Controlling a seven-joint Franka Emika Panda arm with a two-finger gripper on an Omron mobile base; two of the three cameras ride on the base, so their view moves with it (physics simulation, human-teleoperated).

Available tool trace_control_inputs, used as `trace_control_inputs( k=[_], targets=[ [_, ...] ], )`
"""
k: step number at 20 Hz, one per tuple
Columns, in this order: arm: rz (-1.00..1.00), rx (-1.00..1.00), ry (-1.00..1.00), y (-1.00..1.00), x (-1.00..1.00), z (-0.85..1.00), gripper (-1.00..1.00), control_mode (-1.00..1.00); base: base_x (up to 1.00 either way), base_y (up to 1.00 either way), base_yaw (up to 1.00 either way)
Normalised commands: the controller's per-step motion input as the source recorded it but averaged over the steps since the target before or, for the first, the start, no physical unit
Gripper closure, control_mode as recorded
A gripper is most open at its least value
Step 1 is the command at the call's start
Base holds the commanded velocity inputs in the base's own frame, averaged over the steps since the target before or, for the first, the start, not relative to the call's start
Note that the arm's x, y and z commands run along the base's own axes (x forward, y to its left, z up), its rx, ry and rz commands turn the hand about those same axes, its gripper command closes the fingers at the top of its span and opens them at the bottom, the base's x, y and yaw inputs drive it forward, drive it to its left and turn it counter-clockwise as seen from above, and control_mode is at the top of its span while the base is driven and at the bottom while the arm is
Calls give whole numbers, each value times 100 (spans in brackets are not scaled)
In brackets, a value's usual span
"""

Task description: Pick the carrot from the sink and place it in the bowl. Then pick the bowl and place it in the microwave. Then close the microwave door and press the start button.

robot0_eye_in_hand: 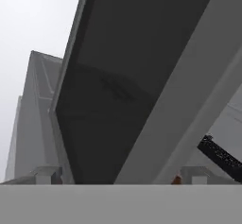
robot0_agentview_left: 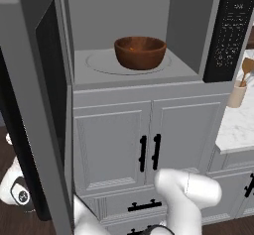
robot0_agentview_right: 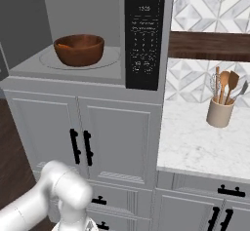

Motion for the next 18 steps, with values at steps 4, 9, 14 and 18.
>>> trace_control_inputs(
  k=[4,9,14,18],
  targets=[
    [-4,26,-14,-8,-48,35,-100,-100,0,0,0],
    [1,26,-15,-42,-47,40,-100,-100,0,0,0],
    [16,30,-19,-76,-40,3,-100,-100,0,0,0],
    [23,32,-19,-89,-36,2,-100,-100,0,0,0]
  ],
)
